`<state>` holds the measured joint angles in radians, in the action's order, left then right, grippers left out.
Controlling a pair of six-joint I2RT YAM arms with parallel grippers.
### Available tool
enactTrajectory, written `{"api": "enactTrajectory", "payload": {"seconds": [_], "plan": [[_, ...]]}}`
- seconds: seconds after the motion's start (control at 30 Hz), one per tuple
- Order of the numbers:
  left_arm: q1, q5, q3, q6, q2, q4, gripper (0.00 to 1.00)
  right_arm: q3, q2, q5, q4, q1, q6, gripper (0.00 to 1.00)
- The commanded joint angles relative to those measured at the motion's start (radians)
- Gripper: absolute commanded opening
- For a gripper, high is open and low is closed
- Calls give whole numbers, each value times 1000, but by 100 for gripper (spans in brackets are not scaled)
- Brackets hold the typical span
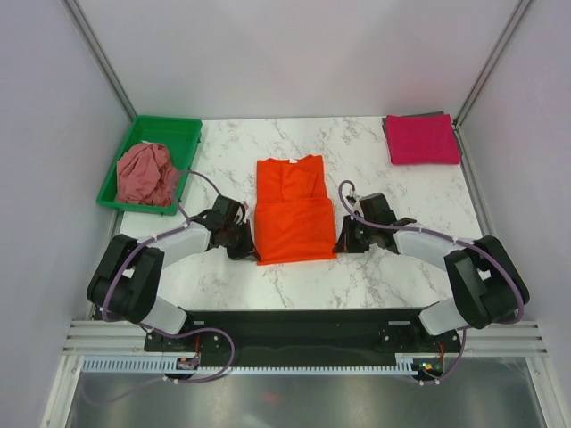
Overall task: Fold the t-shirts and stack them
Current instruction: Fold the tshirt
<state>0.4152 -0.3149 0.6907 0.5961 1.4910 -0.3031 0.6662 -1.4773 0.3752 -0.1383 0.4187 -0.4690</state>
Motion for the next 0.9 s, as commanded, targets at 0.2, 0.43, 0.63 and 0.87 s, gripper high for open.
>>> {"api": "enactTrajectory", "payload": {"seconds": [0.2,0.43,0.63,0.87], "plan": [[23,-1,-77,59,-75,2,2,-111,94,-51,-32,22,-13,0],[48,-50,-128,68,-113,1,5,-163,156,-78,-69,42,-20,0],[54,-47,-158,76,-170,-2,11,-178,181,-81,-73,57,-39,0],[53,-119,-117,85,-276,-11,30,-133,225,-134,-167,66,-69,30]]}}
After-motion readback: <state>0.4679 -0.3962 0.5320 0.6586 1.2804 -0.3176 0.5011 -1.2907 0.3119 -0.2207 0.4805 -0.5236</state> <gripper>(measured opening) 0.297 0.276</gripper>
